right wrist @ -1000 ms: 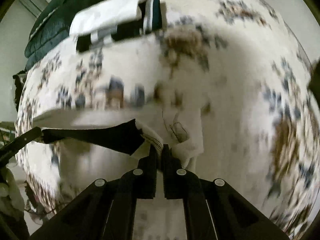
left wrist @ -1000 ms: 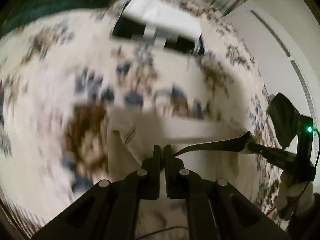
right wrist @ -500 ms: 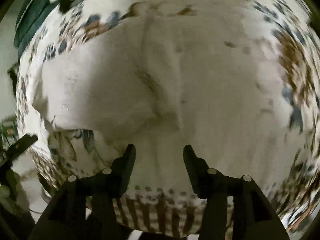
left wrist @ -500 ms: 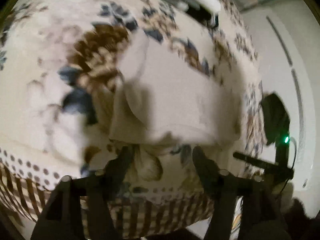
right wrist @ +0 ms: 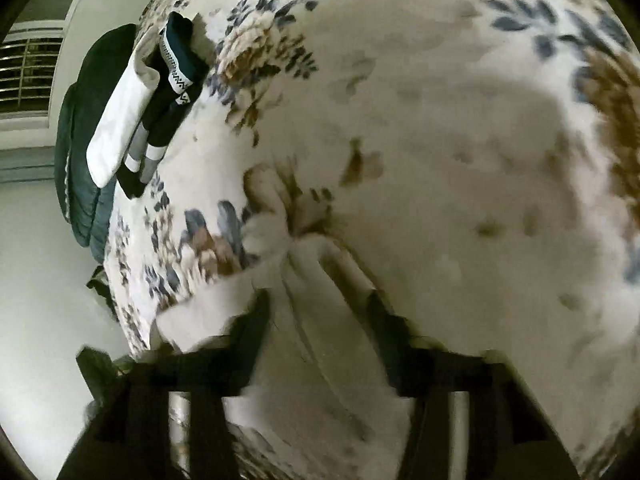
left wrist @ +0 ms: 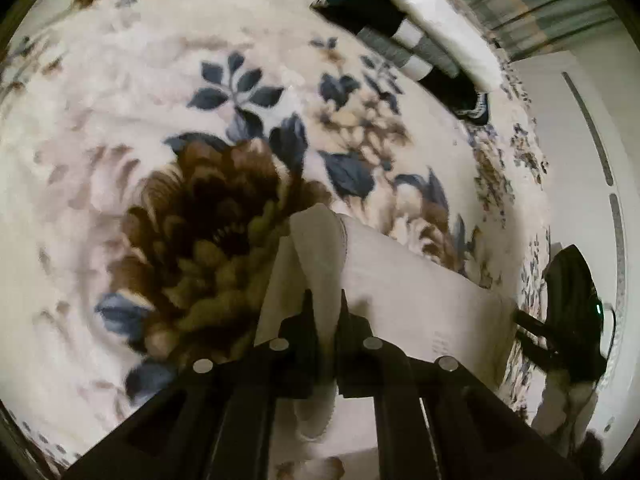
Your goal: Fold small clothes
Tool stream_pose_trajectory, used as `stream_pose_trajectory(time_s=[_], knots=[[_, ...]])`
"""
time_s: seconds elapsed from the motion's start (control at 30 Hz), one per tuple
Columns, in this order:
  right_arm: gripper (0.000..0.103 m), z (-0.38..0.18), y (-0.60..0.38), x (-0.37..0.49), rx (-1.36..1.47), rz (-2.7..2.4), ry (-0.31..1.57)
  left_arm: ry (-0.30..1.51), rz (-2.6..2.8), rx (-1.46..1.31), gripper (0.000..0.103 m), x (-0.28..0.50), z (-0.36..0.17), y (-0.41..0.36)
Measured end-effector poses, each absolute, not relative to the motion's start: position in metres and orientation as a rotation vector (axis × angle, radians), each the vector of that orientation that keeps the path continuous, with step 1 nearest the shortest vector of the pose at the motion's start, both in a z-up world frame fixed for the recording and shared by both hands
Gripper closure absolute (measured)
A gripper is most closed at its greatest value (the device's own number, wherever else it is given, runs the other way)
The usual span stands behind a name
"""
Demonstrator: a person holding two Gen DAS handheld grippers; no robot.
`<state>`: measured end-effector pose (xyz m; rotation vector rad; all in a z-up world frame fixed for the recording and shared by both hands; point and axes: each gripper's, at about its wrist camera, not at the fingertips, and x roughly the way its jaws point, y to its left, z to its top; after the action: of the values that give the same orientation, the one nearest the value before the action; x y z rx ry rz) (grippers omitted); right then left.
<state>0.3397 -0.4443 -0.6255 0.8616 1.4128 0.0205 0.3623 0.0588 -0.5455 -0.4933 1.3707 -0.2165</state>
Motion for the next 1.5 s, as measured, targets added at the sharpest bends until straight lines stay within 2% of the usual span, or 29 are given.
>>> stream_pose_trajectory(time_s=[0.17, 0.23, 0.27, 0.3, 0.33, 0.37, 0.43, 0.57, 0.6, 0.63, 0.7, 0.73, 0.8, 0.87, 1.0, 1.1, 1.13, 1.17, 1.2, 1.23, 1.27, 1.3, 1.37, 1.5], knots=[[0.094, -0.626, -0.445, 0.365, 0.756, -0.053, 1.404, 1.395, -0.199, -0.582, 0.097, 0.342, -0.544, 0.072], [0.092, -0.628, -0.444, 0.368, 0.745, -0.038, 1.431, 1.431, -0.219, -0.664, 0.092, 0.343, -0.555, 0.075], [0.083, -0.629, -0.444, 0.367, 0.760, -0.027, 1.455, 1.444, -0.223, -0.703, 0.084, 0.342, -0.557, 0.077], [0.063, -0.628, -0.445, 0.364, 0.780, -0.022, 1.466, 1.442, -0.229, -0.724, 0.081, 0.340, -0.557, 0.078], [0.051, -0.626, -0.448, 0.359, 0.801, -0.022, 1.470, 1.426, -0.248, -0.738, 0.074, 0.336, -0.554, 0.078], [0.040, -0.621, -0.452, 0.349, 0.831, -0.026, 1.458, 1.421, -0.256, -0.736, 0.061, 0.332, -0.552, 0.078], [0.040, -0.614, -0.458, 0.332, 0.857, -0.042, 1.443, 1.423, -0.251, -0.737, 0.048, 0.324, -0.552, 0.076], [0.040, -0.623, -0.456, 0.295, 0.963, -0.027, 1.495, 1.430, -0.234, -0.774, 0.052, 0.312, -0.561, 0.072], [0.042, -0.627, -0.453, 0.289, 0.981, -0.031, 1.513, 1.417, -0.220, -0.774, 0.059, 0.310, -0.560, 0.072], [0.046, -0.629, -0.451, 0.284, 0.991, -0.033, 1.516, 1.399, -0.221, -0.779, 0.098, 0.308, -0.557, 0.070], [0.084, -0.633, -0.444, 0.276, 0.998, -0.036, 1.519, 1.397, -0.200, -0.777, 0.101, 0.305, -0.554, 0.068], [0.092, -0.634, -0.441, 0.274, 0.996, -0.037, 1.524, 1.381, -0.188, -0.790, 0.101, 0.302, -0.550, 0.069], [0.097, -0.629, -0.439, 0.269, 0.997, -0.062, 1.499, 1.365, -0.184, -0.825, 0.101, 0.300, -0.544, 0.072], [0.098, -0.616, -0.439, 0.268, 0.987, -0.069, 1.463, 1.343, -0.182, -0.874, 0.101, 0.297, -0.536, 0.077], [0.098, -0.597, -0.450, 0.266, 0.980, -0.085, 1.426, 1.344, -0.184, -0.909, 0.101, 0.293, -0.535, 0.085], [0.098, -0.605, -0.452, 0.268, 0.926, -0.103, 1.492, 1.432, -0.180, -0.859, 0.099, 0.294, -0.553, 0.084], [0.097, -0.611, -0.451, 0.269, 0.900, -0.104, 1.535, 1.473, -0.168, -0.820, 0.094, 0.294, -0.556, 0.084], [0.092, -0.617, -0.448, 0.270, 0.867, -0.105, 1.585, 1.486, -0.156, -0.795, 0.086, 0.294, -0.553, 0.084], [0.080, -0.618, -0.446, 0.272, 0.831, -0.118, 1.609, 1.473, -0.157, -0.778, 0.081, 0.292, -0.547, 0.084], [0.074, -0.616, -0.444, 0.273, 0.779, -0.138, 1.619, 1.442, -0.153, -0.748, 0.071, 0.292, -0.535, 0.085], [0.072, -0.609, -0.442, 0.275, 0.708, -0.165, 1.596, 1.419, -0.147, -0.726, 0.058, 0.293, -0.526, 0.084], [0.072, -0.600, -0.441, 0.276, 0.670, -0.180, 1.552, 1.384, -0.145, -0.709, 0.053, 0.297, -0.515, 0.083], [0.069, -0.582, -0.440, 0.279, 0.663, -0.171, 1.442, 1.310, -0.178, -0.694, 0.050, 0.309, -0.499, 0.079], [0.048, -0.571, -0.435, 0.296, 0.765, -0.053, 1.310, 1.258, -0.227, -0.629, 0.049, 0.350, -0.504, 0.058]])
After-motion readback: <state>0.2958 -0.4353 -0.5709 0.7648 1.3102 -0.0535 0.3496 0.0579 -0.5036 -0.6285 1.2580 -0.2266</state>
